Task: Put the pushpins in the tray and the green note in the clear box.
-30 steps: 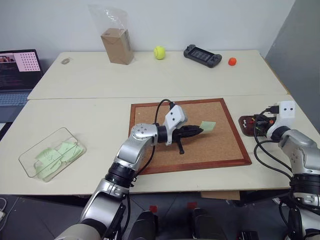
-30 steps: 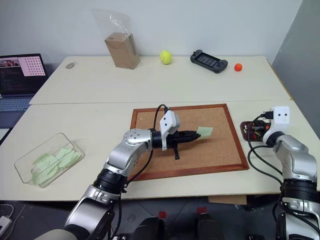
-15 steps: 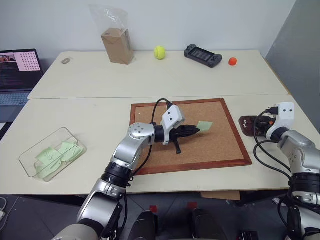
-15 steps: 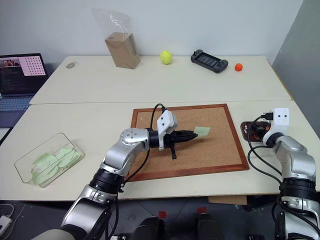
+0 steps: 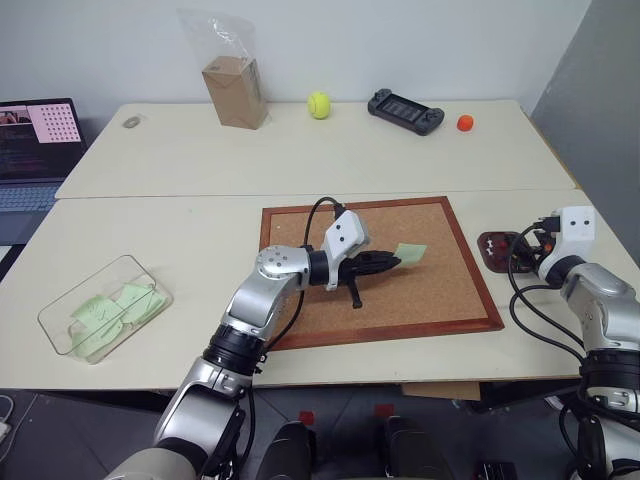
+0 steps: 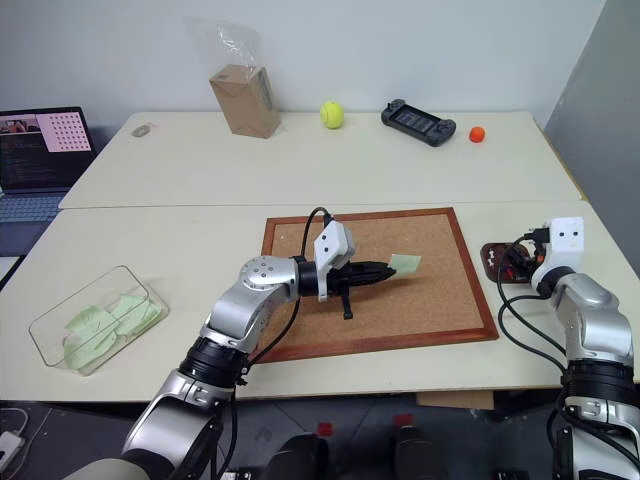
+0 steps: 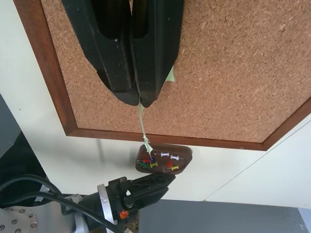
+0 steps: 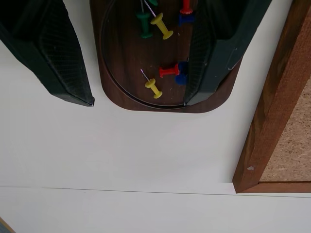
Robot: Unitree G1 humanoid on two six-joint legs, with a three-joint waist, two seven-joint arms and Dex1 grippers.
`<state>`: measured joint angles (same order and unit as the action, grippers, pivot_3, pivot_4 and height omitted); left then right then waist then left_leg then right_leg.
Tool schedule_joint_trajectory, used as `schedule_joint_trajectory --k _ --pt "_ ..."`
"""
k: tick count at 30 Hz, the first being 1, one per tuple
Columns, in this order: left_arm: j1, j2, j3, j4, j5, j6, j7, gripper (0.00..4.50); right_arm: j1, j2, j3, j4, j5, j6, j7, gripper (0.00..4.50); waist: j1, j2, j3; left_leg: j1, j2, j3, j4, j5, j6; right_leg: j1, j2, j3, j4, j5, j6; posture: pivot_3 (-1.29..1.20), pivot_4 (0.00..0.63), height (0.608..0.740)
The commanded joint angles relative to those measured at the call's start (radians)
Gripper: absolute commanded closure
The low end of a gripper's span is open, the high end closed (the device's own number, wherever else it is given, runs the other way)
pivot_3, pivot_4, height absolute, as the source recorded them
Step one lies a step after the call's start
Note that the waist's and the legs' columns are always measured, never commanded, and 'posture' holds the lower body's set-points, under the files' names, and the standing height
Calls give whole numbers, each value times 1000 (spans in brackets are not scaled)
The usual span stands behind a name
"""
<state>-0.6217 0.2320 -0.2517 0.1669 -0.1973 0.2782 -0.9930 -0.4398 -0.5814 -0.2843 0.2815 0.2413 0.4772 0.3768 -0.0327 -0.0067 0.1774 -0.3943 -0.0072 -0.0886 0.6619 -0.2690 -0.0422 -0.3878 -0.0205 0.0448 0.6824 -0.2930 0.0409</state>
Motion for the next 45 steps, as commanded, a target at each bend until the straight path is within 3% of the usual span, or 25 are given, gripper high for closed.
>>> schedule_joint_trajectory --k 1,34,41,45 --pt "-7 -1 -6 -29 -2 -17 0 4500 3 -16 10 -14 -28 -41 0 1381 0 0 0 0 0 0 0 0 0 0 0 0 0 0 0 0 150 740" --pt "-23 -1 0 -2 4 -30 4 4500 -25 -31 -25 30 -24 -56 17 1381 0 0 0 0 0 0 0 0 0 0 0 0 0 0 0 0 150 740" --pt "4 8 31 -58 -17 3 39 4500 13 -31 -106 -267 199 193 96 1381 -1 0 0 0 0 0 0 0 0 0 0 0 0 0 0 0 150 740" --pt "26 29 107 -155 -54 82 117 4500 71 -64 -109 -470 360 339 198 645 1 0 0 -1 1 -2 0 0 0 0 0 -1 0 0 0 0 150 740"
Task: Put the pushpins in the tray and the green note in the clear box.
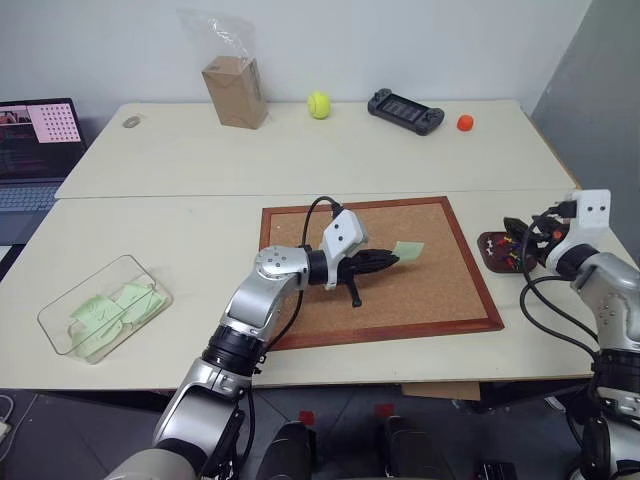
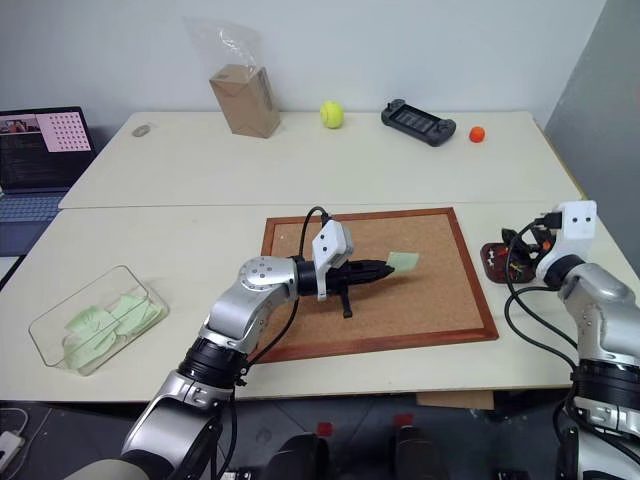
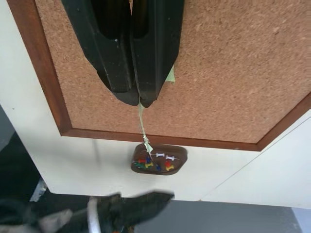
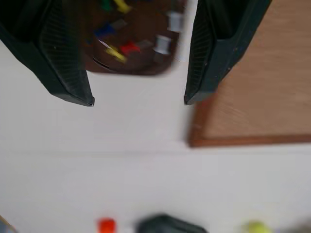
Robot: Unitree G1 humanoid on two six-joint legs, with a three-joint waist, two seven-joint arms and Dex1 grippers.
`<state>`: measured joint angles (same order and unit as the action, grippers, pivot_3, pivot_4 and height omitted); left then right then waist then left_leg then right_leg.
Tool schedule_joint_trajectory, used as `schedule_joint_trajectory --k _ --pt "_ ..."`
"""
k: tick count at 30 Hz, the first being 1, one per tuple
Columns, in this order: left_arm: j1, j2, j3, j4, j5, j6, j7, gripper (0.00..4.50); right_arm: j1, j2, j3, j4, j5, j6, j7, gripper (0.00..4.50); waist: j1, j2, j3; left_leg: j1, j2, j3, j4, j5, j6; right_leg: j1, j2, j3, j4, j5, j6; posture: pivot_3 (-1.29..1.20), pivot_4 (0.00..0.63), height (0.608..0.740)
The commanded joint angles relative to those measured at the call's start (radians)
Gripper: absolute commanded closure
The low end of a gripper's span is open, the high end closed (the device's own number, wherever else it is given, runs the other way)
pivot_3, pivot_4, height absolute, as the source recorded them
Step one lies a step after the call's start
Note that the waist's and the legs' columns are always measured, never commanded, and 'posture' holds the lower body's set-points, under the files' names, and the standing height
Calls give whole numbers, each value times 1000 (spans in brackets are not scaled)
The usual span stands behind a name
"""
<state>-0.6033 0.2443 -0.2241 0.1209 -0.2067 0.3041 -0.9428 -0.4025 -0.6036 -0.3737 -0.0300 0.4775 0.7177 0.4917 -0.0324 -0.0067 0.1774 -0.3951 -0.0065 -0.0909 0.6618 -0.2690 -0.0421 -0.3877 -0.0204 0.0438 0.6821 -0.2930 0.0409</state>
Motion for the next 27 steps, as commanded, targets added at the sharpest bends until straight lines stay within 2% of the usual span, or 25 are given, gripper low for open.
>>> schedule_joint_trajectory --k 1,2,5,10,15,19,23,27 --pt "14 24 98 -137 -52 75 88 4500 47 -54 -10 -192 147 122 103 397 1 0 0 0 0 0 0 0 0 0 0 0 0 0 0 0 150 740" --pt "23 32 115 -164 -61 94 104 4500 58 -63 0 -221 166 141 117 161 1 0 0 0 -1 -1 0 0 0 0 0 0 0 0 0 0 150 740" --pt "55 57 196 -278 -100 182 187 4500 59 -72 25 -302 248 185 166 59 -2 0 0 0 0 -2 0 0 0 0 0 0 0 0 0 0 150 740" --pt "122 100 355 -468 -168 358 339 4500 -7 -33 111 -351 279 167 178 59 -5 0 0 0 1 -4 0 0 0 0 0 0 0 0 0 0 150 740" --pt "231 115 551 -644 -191 518 536 4500 -65 22 258 -414 280 93 264 59 -1 -1 1 0 0 -7 0 0 0 0 0 -2 0 0 0 0 150 740" --pt "323 143 675 -704 -179 556 623 4500 -96 74 342 -413 274 46 316 59 1 -2 1 0 0 -8 0 0 0 0 0 -2 -1 0 0 0 150 740" --pt "352 160 813 -743 -165 586 732 4500 -163 151 405 -370 259 9 327 59 3 -6 3 0 1 -9 0 0 -1 0 0 -3 -1 0 0 0 150 740" --pt "378 185 926 -711 -166 591 782 4500 -204 221 459 -348 255 -1 323 59 4 -6 3 1 0 -10 0 0 -1 0 0 -3 -1 0 0 0 150 740"
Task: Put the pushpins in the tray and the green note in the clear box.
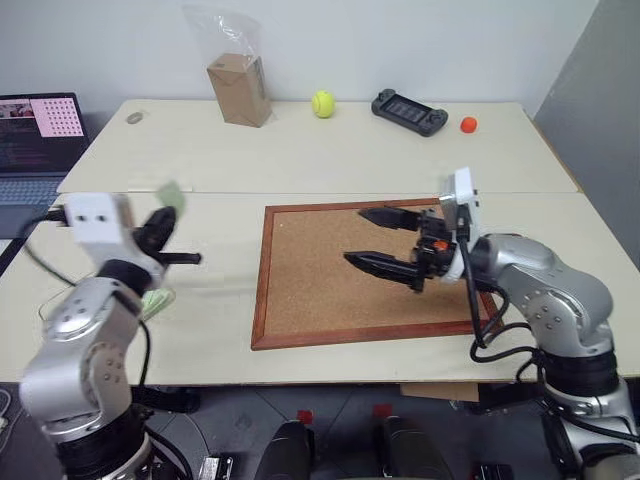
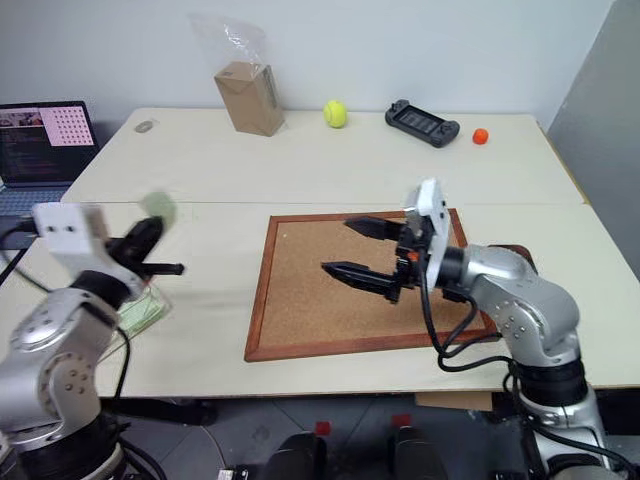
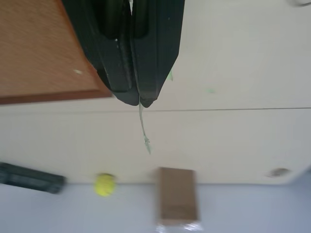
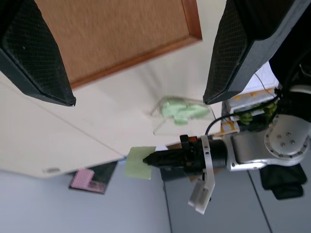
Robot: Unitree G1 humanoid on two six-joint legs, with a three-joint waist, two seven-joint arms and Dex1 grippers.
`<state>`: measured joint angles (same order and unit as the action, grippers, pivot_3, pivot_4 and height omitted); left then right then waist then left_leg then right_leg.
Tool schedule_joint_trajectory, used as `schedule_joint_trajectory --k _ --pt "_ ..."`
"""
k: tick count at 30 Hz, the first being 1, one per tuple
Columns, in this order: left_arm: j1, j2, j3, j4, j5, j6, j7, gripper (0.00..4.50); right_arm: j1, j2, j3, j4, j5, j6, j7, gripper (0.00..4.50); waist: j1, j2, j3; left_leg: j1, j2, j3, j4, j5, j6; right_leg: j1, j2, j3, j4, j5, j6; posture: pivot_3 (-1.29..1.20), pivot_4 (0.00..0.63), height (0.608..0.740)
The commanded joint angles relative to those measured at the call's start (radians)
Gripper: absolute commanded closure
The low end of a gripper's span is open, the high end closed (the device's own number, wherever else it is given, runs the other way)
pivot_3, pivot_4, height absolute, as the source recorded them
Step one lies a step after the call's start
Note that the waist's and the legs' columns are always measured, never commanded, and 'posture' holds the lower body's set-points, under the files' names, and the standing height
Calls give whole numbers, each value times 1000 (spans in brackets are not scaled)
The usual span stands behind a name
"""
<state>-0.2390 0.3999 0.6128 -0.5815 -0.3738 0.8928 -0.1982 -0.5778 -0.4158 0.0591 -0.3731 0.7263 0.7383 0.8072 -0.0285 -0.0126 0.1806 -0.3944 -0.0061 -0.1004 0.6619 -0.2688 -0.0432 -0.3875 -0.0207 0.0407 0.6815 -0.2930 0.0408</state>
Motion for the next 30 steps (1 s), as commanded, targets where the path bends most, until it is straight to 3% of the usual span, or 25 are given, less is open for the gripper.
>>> schedule_joint_trajectory --k 1,14,30 --pt "17 28 114 5 -8 10 48 4500 -32 46 33 -5 13 -18 4 59 0 0 0 0 0 0 0 0 0 0 0 0 0 0 0 0 150 740" --pt "168 -159 193 -102 -56 79 212 4500 31 35 30 -1 -20 -25 -41 59 0 -4 0 0 0 1 -1 0 0 0 -1 1 0 0 0 0 150 740" --pt "124 -126 189 -41 -87 68 266 1298 27 51 24 9 -16 -1 -85 0 0 -4 0 0 0 0 -1 0 0 0 0 0 0 1 -1 0 150 740"
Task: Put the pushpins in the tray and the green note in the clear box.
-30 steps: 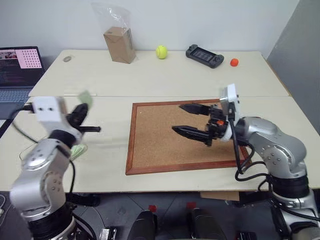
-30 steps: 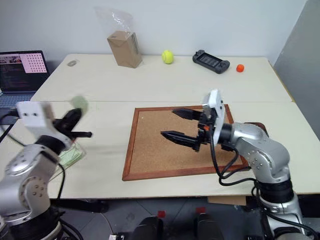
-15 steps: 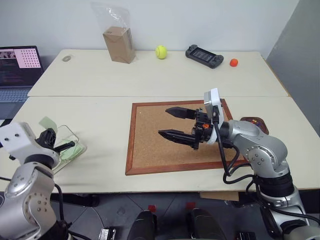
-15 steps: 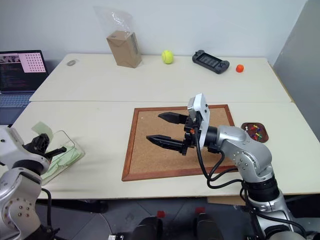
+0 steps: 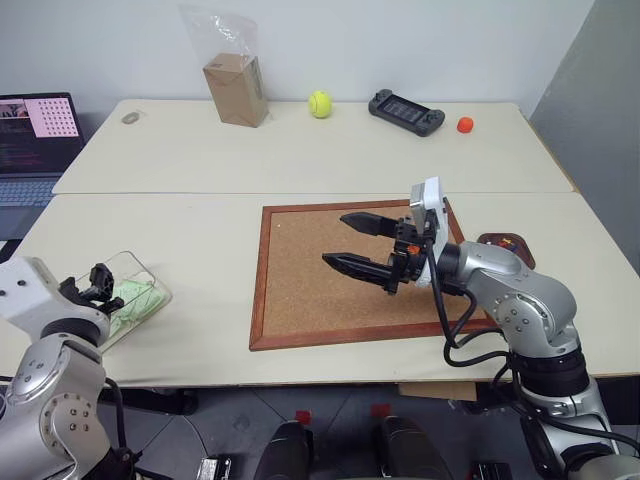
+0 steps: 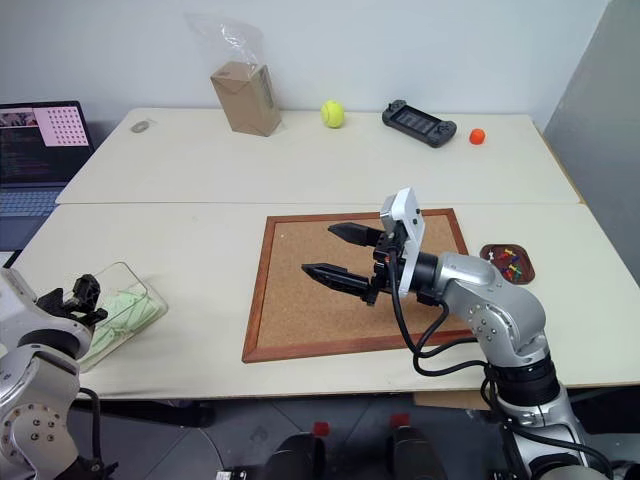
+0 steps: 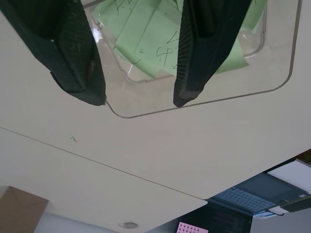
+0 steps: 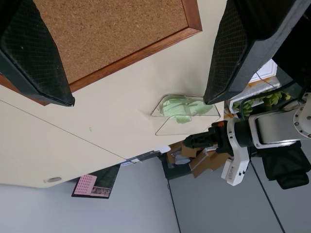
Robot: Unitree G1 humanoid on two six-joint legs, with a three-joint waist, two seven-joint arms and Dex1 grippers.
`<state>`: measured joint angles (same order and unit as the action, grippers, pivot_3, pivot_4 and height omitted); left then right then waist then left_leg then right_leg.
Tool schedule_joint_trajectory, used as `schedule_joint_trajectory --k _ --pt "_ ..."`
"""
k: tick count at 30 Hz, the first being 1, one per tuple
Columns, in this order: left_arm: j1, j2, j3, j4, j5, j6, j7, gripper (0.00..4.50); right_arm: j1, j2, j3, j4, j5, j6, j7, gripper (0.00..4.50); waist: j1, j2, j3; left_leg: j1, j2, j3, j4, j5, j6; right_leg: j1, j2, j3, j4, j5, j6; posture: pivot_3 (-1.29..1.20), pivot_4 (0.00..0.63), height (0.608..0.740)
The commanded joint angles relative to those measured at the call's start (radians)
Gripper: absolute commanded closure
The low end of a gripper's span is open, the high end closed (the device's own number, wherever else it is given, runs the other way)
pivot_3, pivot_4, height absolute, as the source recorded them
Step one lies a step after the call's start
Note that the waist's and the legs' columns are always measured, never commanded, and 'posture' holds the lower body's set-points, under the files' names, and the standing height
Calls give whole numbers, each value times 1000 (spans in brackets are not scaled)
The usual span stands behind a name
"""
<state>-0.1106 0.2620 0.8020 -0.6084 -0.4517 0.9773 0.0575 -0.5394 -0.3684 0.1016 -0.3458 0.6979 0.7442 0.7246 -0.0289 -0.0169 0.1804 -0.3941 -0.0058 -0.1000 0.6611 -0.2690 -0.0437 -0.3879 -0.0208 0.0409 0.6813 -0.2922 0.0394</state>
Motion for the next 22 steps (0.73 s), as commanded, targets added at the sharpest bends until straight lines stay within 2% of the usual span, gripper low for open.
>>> schedule_joint_trajectory --k 1,6,9,14,17,22 --pt "-5 13 -3 -14 -11 -18 9 1042 -11 4 -19 -17 9 -8 -6 0 0 0 0 0 0 0 0 0 0 0 0 0 0 0 0 0 150 740" --pt "16 62 -144 -83 -60 -60 -127 210 29 8 -29 -45 -39 -12 -97 0 0 0 0 0 0 0 0 0 0 0 0 0 0 0 0 0 150 740" --pt "59 127 -302 -117 -19 -105 -205 210 62 16 -29 -45 -131 -49 -202 0 3 -1 0 -1 -1 0 0 0 0 0 -1 0 -1 0 0 0 150 740" --pt "73 94 -498 -96 66 -229 -200 210 152 65 -70 -27 -292 -130 -411 0 1 0 0 0 0 2 -1 0 -1 0 -1 2 -1 0 0 0 150 740" --pt "76 38 -560 -55 111 -302 -166 210 244 72 -79 -13 -426 -218 -521 0 3 0 -1 -1 0 2 -2 0 -1 -1 -1 2 -1 0 0 0 150 740" --pt "83 -17 -615 29 147 -391 -169 210 330 117 -99 -4 -515 -266 -631 0 -1 0 -1 0 0 3 -1 0 -1 -1 0 3 -1 0 0 0 150 740"
